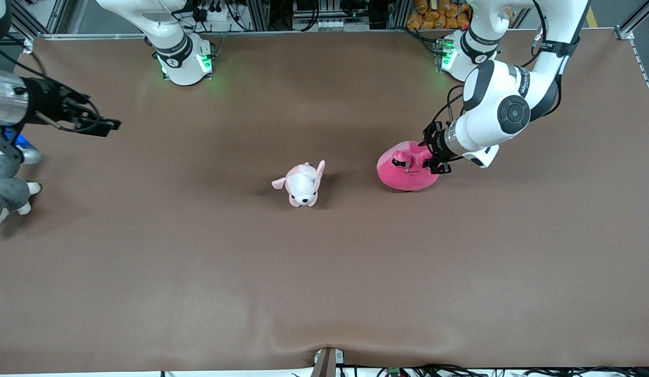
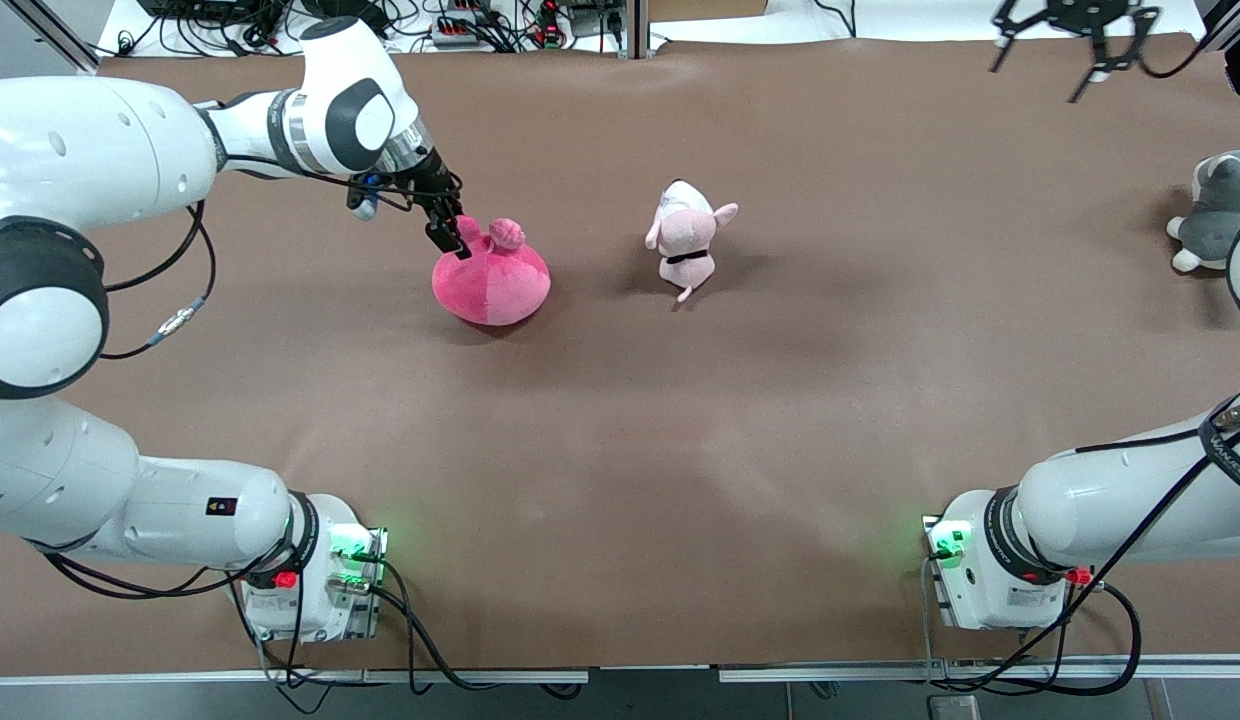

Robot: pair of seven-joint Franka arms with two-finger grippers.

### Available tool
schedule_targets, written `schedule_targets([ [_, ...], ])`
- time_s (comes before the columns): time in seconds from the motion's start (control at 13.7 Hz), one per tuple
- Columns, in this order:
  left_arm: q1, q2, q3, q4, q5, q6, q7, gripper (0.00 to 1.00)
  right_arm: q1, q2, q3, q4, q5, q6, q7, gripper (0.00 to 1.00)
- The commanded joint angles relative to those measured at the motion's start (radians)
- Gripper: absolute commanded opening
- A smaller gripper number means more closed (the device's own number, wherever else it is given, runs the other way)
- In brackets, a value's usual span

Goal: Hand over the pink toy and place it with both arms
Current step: 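Grasp the pink toy's snout with the left gripper while the right gripper reaches in, then grasp the pink toy with the right gripper beside the left gripper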

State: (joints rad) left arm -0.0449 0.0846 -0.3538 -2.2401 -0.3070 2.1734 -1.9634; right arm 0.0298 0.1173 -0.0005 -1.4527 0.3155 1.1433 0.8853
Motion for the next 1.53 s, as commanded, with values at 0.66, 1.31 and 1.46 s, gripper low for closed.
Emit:
schedule_targets([
  [0.66,0.051,-0.043,-0.002,0.112,-0.017,-0.033,0.135,0.00,0.321,0.105,-0.004,0.017,0.244,0.384,0.933,1.00],
  [1.31,0.125,-0.031,-0.013,0.421,-0.256,-0.291,0.101,0.00,0.515,0.240,-0.004,0.023,0.269,0.778,1.337,1.00],
  [1.46,0.099,-0.026,-0.020,0.482,-0.288,-0.293,0.028,0.00,0.535,0.252,-0.004,0.023,0.267,0.800,1.351,1.00],
])
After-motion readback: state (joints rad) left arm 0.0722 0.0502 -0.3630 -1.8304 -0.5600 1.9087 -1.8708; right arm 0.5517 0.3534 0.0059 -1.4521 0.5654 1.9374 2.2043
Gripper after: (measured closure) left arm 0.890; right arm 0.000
